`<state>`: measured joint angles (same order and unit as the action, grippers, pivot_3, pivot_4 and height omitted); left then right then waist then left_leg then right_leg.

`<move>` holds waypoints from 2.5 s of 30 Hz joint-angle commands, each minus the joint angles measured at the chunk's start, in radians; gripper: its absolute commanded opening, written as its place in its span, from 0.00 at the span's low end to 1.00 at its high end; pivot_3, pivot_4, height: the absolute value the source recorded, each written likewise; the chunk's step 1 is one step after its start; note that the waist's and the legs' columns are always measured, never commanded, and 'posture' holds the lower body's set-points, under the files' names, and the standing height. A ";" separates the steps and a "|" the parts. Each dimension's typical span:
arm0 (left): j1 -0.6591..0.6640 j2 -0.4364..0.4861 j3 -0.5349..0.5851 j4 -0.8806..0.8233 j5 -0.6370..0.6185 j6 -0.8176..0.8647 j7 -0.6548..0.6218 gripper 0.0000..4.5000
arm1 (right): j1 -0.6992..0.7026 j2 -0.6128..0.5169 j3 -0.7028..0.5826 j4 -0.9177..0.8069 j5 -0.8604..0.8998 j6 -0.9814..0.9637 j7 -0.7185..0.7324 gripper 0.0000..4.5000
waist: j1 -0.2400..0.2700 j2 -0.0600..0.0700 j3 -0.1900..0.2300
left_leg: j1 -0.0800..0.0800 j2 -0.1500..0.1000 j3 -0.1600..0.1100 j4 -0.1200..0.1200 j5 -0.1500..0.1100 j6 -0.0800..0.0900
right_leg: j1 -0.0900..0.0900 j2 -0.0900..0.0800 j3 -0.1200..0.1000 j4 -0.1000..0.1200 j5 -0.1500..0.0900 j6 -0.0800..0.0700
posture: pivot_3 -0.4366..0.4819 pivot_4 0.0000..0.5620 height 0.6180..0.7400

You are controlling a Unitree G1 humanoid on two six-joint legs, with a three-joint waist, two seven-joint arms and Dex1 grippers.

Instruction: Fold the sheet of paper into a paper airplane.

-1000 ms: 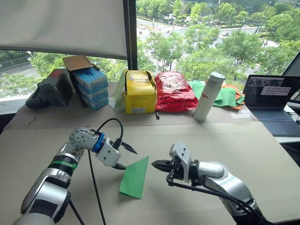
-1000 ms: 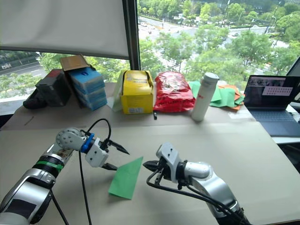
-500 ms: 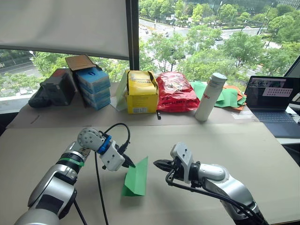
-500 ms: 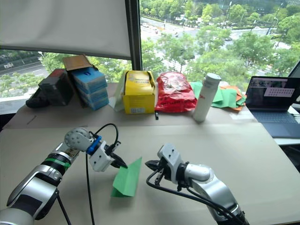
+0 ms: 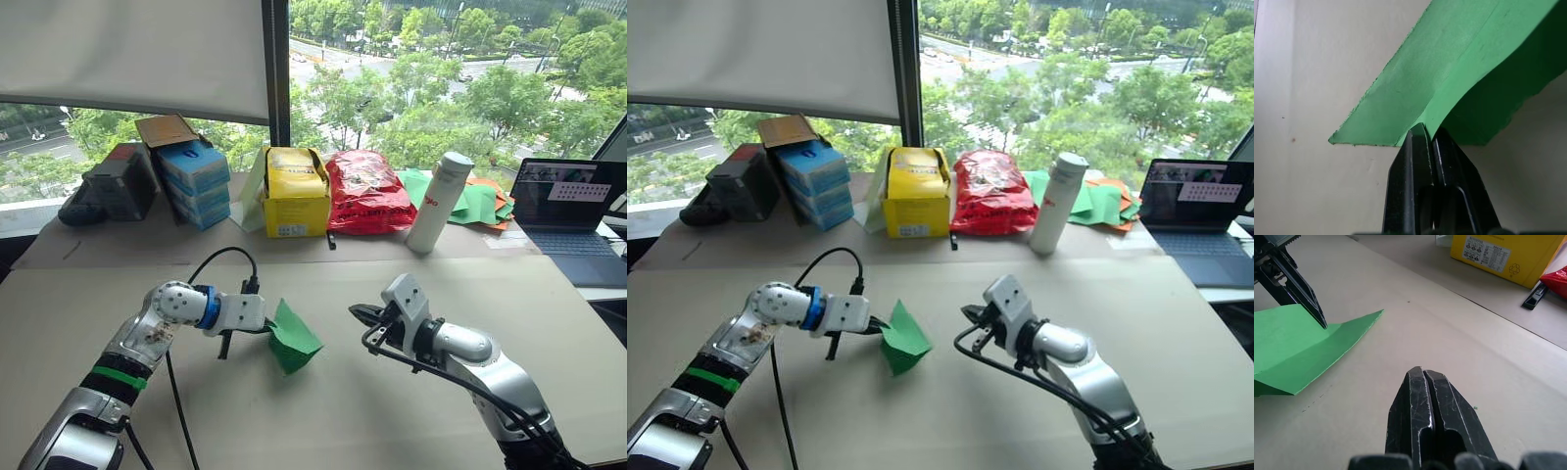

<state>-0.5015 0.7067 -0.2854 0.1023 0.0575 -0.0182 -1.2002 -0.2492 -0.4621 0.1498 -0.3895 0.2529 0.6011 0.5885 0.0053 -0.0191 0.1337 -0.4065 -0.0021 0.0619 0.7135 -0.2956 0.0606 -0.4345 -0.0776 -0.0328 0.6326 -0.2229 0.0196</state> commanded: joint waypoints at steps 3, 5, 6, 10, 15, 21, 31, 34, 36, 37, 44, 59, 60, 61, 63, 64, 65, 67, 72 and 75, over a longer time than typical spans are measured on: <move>0.063 -0.020 0.021 -0.233 -0.005 0.251 0.080 0.12 | 0.011 0.003 0.014 -0.039 -0.018 -0.034 -0.005 0.00 | 0.004 0.000 0.000 | 0.001 0.000 0.000 0.000 0.000 0.000 | 0.000 0.000 0.001 -0.001 0.000 0.000 | 0.48 0.27 1.00; 0.072 -0.017 0.024 -0.261 -0.008 0.291 0.090 0.26 | 0.016 0.009 0.023 -0.044 -0.024 -0.035 -0.009 0.00 | 0.005 0.000 0.000 | 0.001 0.000 0.000 0.000 0.000 0.001 | 0.000 0.000 0.001 -0.001 0.000 0.000 | 0.48 0.27 1.00; 0.074 -0.017 0.031 -0.270 -0.013 0.306 0.099 0.33 | 0.018 0.012 0.026 -0.047 -0.026 -0.035 -0.012 0.00 | 0.006 0.000 0.000 | 0.001 0.000 0.000 0.000 0.000 0.001 | 0.000 0.001 0.002 -0.001 0.000 0.000 | 0.48 0.27 1.00; 0.082 -0.020 0.118 -0.321 -0.123 0.394 0.103 0.49 | 0.060 0.005 0.034 -0.092 -0.025 -0.038 0.000 0.27 | 0.005 0.000 0.000 | 0.002 0.000 0.000 0.000 0.000 0.001 | 0.000 0.001 0.003 -0.001 0.000 0.000 | 0.48 0.27 1.00; 0.171 0.022 0.293 -0.362 -0.299 0.473 0.065 0.49 | 0.145 -0.006 0.037 -0.256 0.042 -0.027 0.045 0.66 | 0.002 0.000 0.000 | 0.002 0.000 0.001 0.000 0.000 0.000 | -0.001 0.001 0.004 -0.001 0.000 0.000 | 0.48 0.27 1.00; 0.318 0.080 0.350 -0.350 -0.348 0.455 0.055 0.49 | 0.198 -0.001 0.120 -0.289 -0.025 -0.061 0.012 0.99 | -0.003 0.000 0.000 | 0.009 0.000 0.001 -0.001 -0.001 0.002 | 0.004 0.001 0.006 -0.002 0.000 0.000 | 0.48 0.27 1.00; 0.341 0.062 0.342 -0.383 -0.413 0.497 0.114 0.49 | 0.193 0.003 0.269 -0.203 -0.260 -0.205 -0.070 0.99 | 0.005 0.000 0.000 | 0.013 0.000 0.001 -0.001 0.001 -0.003 | 0.009 0.000 0.007 -0.002 0.000 0.000 | 0.48 0.27 1.00; 0.340 0.070 0.333 -0.385 -0.413 0.495 0.118 0.49 | 0.195 0.011 0.269 -0.188 -0.278 -0.221 -0.079 0.99 | 0.004 0.000 0.000 | 0.013 0.000 0.002 -0.001 0.001 -0.003 | 0.009 0.000 0.007 -0.002 0.000 0.000 | 0.48 0.27 1.00; 0.338 0.073 0.332 -0.383 -0.419 0.499 0.117 0.49 | 0.195 0.021 0.266 -0.183 -0.288 -0.229 -0.087 0.87 | 0.005 0.000 0.000 | 0.014 0.000 0.002 -0.001 0.000 -0.002 | 0.009 0.001 0.007 -0.002 0.000 0.000 | 0.48 0.27 1.00; 0.337 0.075 0.331 -0.380 -0.419 0.498 0.116 0.49 | 0.196 0.023 0.265 -0.182 -0.290 -0.230 -0.087 0.81 | 0.005 0.000 0.000 | 0.014 0.000 0.002 -0.001 0.000 -0.002 | 0.009 0.000 0.007 -0.002 0.000 0.000 | 0.48 0.27 1.00; 0.327 0.075 0.317 -0.365 -0.413 0.490 0.121 0.49 | 0.199 0.030 0.264 -0.176 -0.301 -0.239 -0.082 0.26 | 0.005 0.000 0.000 | 0.014 0.000 0.002 -0.002 0.000 -0.001 | 0.010 0.000 0.007 -0.002 0.000 0.000 | 0.48 0.27 1.00; 0.284 0.048 0.316 -0.324 -0.442 0.504 0.136 0.49 | 0.090 -0.054 0.222 -0.078 -0.275 -0.389 0.075 0.01 | 0.004 0.000 0.001 | 0.015 0.000 0.002 -0.002 0.000 -0.001 | 0.010 0.001 0.008 -0.002 0.000 0.000 | 0.48 0.27 1.00; 0.279 0.044 0.325 -0.318 -0.458 0.511 0.130 0.49 | 0.071 -0.069 0.220 -0.065 -0.266 -0.424 0.108 0.01 | 0.004 0.000 0.001 | 0.015 0.000 0.002 -0.002 0.000 0.000 | 0.010 0.001 0.008 -0.002 0.000 0.000 | 0.48 0.27 1.00; 0.271 0.039 0.338 -0.310 -0.483 0.523 0.123 0.49 | 0.047 -0.090 0.217 -0.050 -0.255 -0.470 0.152 0.01 | 0.004 0.000 0.001 | 0.015 0.000 0.002 -0.002 -0.001 0.000 | 0.010 0.001 0.008 -0.002 0.000 0.000 | 0.48 0.27 1.00; 0.254 0.046 0.354 -0.288 -0.516 0.540 0.102 0.49 | -0.008 -0.130 0.217 -0.006 -0.221 -0.563 0.254 0.01 | 0.005 0.000 0.001 | 0.015 0.000 0.002 -0.002 -0.001 0.001 | 0.010 0.001 0.008 -0.002 0.000 0.000 | 0.48 0.27 1.00; 0.244 0.054 0.358 -0.274 -0.524 0.542 0.092 0.49 | -0.045 -0.149 0.224 0.030 -0.208 -0.627 0.313 0.01 | 0.004 0.000 0.001 | 0.015 0.000 0.002 -0.002 -0.002 0.002 | 0.010 0.001 0.007 -0.002 0.000 0.000 | 0.48 0.27 1.00; 0.236 0.060 0.358 -0.263 -0.528 0.542 0.085 0.49 | -0.070 -0.159 0.230 0.060 -0.200 -0.671 0.351 0.01 | 0.003 -0.001 0.001 | 0.016 0.000 0.002 -0.002 -0.002 0.003 | 0.011 0.001 0.008 -0.002 0.000 0.000 | 0.48 0.27 1.00; 0.237 0.079 0.366 -0.265 -0.565 0.568 0.047 0.49 | -0.121 -0.170 0.249 0.138 -0.216 -0.785 0.406 0.01 | 0.002 -0.001 0.001 | 0.017 0.000 0.003 -0.002 -0.002 0.003 | 0.011 0.001 0.008 -0.002 0.000 0.000 | 0.48 0.27 1.00; 0.268 0.110 0.390 -0.290 -0.609 0.612 0.040 0.49 | -0.194 -0.172 0.290 0.330 -0.256 -1.051 0.497 0.01 | -0.001 -0.001 0.001 | 0.017 0.000 0.003 -0.002 -0.001 0.000 | 0.011 0.000 0.008 -0.003 0.000 0.000 | 0.48 0.27 1.00; 0.288 0.114 0.396 -0.304 -0.617 0.616 0.051 0.49 | -0.215 -0.153 0.297 0.387 -0.267 -1.103 0.501 0.01 | -0.001 -0.001 0.002 | 0.017 0.000 0.004 -0.002 0.000 -0.001 | 0.011 0.000 0.009 -0.003 0.000 0.000 | 0.48 0.27 1.00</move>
<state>-0.2138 0.8093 0.0820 -0.1639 -0.5401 0.5934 -1.1518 -0.4408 -0.6231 0.4572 -0.0020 -0.0189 -0.4517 1.0854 0.0041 -0.0202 0.1354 -0.3898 -0.0021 0.0656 0.7112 -0.2953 0.0592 -0.4236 -0.0773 -0.0234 0.6302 -0.2234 0.0192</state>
